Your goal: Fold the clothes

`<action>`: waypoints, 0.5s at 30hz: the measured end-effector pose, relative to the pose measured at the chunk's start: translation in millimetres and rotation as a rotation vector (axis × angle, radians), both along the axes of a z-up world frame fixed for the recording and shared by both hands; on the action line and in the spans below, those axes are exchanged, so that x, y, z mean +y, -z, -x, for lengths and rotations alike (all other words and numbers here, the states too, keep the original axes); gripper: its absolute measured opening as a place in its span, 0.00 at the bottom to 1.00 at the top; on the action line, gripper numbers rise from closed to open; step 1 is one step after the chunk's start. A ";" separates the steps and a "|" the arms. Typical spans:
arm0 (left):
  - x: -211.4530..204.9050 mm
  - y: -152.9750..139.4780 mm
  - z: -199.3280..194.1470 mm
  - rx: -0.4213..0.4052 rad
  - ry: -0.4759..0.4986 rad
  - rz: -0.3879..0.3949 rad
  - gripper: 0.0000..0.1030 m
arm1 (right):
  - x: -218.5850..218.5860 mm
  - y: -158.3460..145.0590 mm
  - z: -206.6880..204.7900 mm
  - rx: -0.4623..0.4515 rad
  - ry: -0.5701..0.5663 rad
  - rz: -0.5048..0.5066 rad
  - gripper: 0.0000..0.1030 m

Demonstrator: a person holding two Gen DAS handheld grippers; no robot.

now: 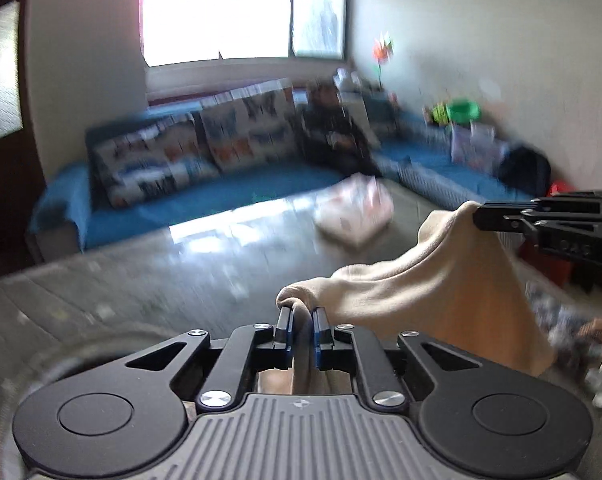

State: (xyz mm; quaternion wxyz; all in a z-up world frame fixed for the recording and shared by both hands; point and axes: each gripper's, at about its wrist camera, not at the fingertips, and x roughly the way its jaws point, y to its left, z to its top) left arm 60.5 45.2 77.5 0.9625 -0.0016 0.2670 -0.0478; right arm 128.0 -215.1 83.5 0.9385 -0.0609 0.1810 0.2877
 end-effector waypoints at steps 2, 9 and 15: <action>10.3 -20.2 16.4 -0.057 -0.014 0.013 0.10 | 1.7 -24.9 15.1 -0.068 -0.036 -0.050 0.05; 32.6 -39.4 89.8 -0.063 0.009 -0.009 0.10 | 6.5 -49.4 74.0 -0.113 -0.190 -0.062 0.05; 39.5 -0.3 137.2 0.097 0.026 0.007 0.11 | 14.8 -19.5 112.5 0.030 -0.247 0.027 0.08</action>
